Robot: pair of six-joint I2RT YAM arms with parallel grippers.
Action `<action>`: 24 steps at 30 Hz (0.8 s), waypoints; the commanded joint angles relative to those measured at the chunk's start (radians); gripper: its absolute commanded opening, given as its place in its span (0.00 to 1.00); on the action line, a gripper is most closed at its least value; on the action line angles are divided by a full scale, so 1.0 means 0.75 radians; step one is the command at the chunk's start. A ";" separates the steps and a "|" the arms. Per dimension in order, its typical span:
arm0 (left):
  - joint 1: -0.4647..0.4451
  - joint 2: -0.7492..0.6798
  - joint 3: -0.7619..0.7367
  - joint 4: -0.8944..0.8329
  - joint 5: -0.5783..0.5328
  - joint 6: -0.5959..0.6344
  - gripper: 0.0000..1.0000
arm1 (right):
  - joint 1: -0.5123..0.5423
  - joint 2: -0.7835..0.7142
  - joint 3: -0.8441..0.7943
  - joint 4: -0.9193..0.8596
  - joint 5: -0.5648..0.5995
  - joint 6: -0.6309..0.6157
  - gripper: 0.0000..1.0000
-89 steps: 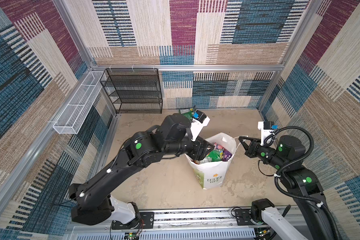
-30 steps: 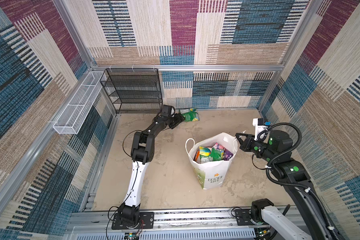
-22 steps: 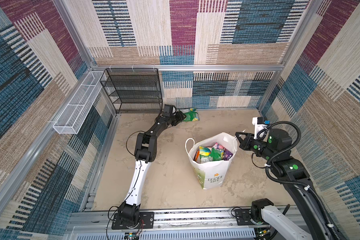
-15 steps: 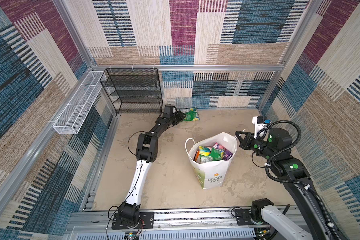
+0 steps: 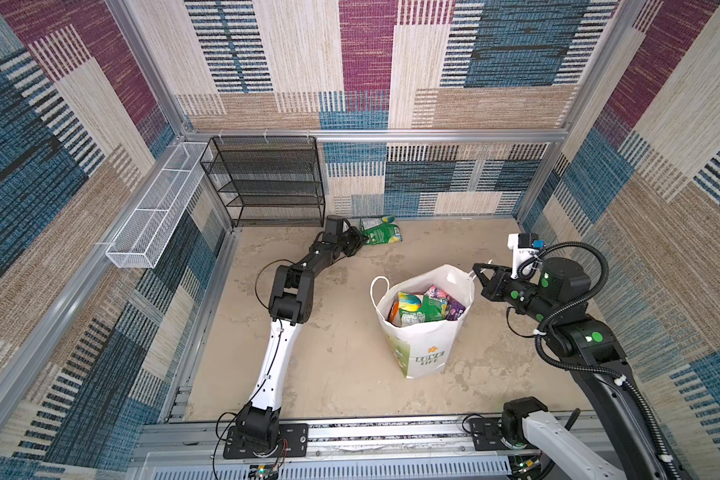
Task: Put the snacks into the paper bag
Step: 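Grasp the remaining green Fox's packet by its edge with the left gripper, then lift the green packet with the left gripper and carry it over the bag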
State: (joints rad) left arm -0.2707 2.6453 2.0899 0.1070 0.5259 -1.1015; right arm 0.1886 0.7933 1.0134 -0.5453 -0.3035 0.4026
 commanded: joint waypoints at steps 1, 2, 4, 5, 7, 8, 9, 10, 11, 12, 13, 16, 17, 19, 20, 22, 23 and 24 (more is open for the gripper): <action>0.005 -0.257 -0.233 0.291 0.059 -0.090 0.00 | -0.002 -0.016 0.015 0.006 0.007 -0.001 0.03; 0.005 -0.332 -0.320 0.340 0.060 -0.086 0.00 | -0.002 -0.020 0.017 0.003 0.005 -0.001 0.03; 0.007 -0.473 -0.474 0.398 0.059 -0.057 0.00 | -0.002 -0.032 0.015 0.001 0.000 0.001 0.03; 0.007 -0.547 -0.552 0.423 0.060 -0.041 0.00 | -0.002 -0.038 0.011 0.001 -0.001 0.001 0.03; 0.012 -0.682 -0.696 0.454 0.056 -0.013 0.00 | -0.002 -0.053 0.004 0.005 -0.012 0.007 0.03; 0.016 -0.752 -0.764 0.461 0.054 0.000 0.00 | -0.002 -0.060 -0.001 0.003 -0.017 0.009 0.03; 0.023 -0.825 -0.845 0.470 0.052 0.009 0.00 | -0.002 -0.069 0.000 0.001 -0.017 0.012 0.03; 0.030 -0.888 -0.912 0.478 0.054 0.010 0.00 | -0.001 -0.073 -0.002 -0.002 -0.022 0.013 0.03; 0.040 -0.961 -0.994 0.503 0.059 0.008 0.00 | -0.002 -0.081 0.001 -0.008 -0.027 0.019 0.03; 0.051 -1.035 -1.082 0.537 0.060 0.012 0.00 | -0.002 -0.091 0.002 -0.013 -0.037 0.023 0.03; 0.060 -1.101 -1.152 0.547 0.060 0.019 0.00 | -0.002 -0.101 -0.001 -0.013 -0.045 0.027 0.03; 0.087 -1.320 -1.328 0.499 0.049 0.066 0.00 | -0.002 -0.132 -0.010 -0.019 -0.050 0.038 0.03; 0.089 -1.401 -1.378 0.454 0.030 0.094 0.00 | -0.001 -0.133 -0.011 -0.022 -0.057 0.041 0.03; 0.089 -1.559 -1.451 0.345 -0.011 0.164 0.00 | -0.002 -0.141 -0.021 -0.010 -0.070 0.046 0.03; 0.089 -1.649 -1.482 0.278 -0.040 0.197 0.00 | -0.001 -0.142 -0.027 -0.002 -0.076 0.053 0.03; 0.089 -1.819 -1.510 0.111 -0.101 0.282 0.00 | -0.002 -0.145 -0.035 0.010 -0.091 0.058 0.03; 0.089 -1.903 -1.511 0.005 -0.132 0.326 0.00 | -0.002 -0.144 -0.037 0.018 -0.100 0.061 0.03; 0.089 -1.975 -1.511 -0.065 -0.158 0.367 0.00 | -0.002 -0.147 -0.040 0.022 -0.103 0.065 0.03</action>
State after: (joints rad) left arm -0.2050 1.2671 0.9619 0.2092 0.4786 -0.9623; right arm 0.1883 0.6868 0.9871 -0.5892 -0.3542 0.4347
